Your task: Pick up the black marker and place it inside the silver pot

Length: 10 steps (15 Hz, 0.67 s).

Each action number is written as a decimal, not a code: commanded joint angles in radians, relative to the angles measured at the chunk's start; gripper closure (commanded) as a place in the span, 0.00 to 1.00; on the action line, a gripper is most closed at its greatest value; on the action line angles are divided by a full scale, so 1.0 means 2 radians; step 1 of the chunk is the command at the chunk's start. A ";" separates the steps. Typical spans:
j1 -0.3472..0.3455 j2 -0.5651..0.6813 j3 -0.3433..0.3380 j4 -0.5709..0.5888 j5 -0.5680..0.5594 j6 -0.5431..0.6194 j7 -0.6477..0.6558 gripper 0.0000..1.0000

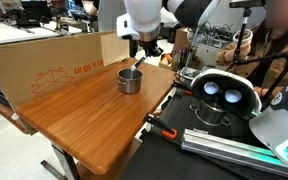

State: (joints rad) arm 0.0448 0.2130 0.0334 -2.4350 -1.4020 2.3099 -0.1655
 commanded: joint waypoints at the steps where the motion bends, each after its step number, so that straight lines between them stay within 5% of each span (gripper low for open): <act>1: 0.005 0.004 0.010 0.000 -0.020 -0.025 0.019 0.95; 10: 0.017 0.040 0.025 0.021 -0.012 -0.059 0.017 0.95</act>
State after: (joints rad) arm 0.0647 0.2598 0.0685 -2.4205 -1.4048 2.2455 -0.1562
